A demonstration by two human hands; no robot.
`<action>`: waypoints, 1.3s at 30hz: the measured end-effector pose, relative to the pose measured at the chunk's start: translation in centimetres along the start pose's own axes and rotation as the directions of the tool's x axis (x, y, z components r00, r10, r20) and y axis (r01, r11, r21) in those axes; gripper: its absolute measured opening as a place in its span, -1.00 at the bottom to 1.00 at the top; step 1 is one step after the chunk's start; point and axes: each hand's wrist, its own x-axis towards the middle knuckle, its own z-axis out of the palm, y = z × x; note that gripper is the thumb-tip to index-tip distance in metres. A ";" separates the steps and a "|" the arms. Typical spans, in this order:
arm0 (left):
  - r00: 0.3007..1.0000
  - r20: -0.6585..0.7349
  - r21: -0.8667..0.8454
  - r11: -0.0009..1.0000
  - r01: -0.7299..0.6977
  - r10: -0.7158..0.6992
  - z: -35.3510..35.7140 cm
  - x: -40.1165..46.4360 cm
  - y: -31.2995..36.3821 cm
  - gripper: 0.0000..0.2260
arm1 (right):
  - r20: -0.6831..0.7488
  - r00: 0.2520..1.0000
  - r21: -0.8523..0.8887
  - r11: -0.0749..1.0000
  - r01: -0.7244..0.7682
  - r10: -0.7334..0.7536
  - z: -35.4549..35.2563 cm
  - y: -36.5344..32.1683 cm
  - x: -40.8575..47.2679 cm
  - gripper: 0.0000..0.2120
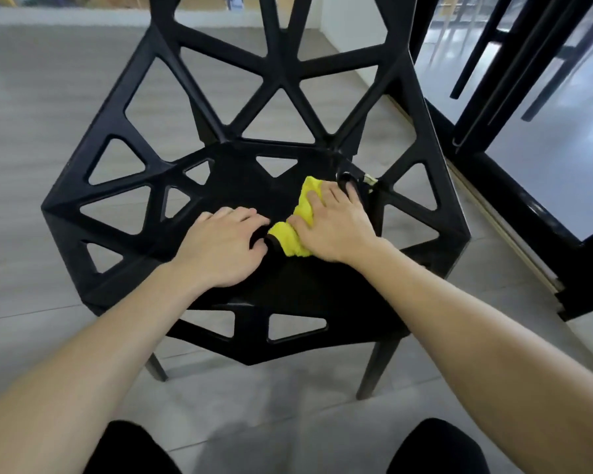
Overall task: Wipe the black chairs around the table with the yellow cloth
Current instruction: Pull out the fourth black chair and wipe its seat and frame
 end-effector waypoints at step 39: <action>0.997 -0.067 0.561 0.825 0.074 -0.044 -5.7 4.6 -12.8 -0.43 | -0.032 0.968 0.063 0.967 -0.246 0.249 0.8 -2.6 4.3 -0.14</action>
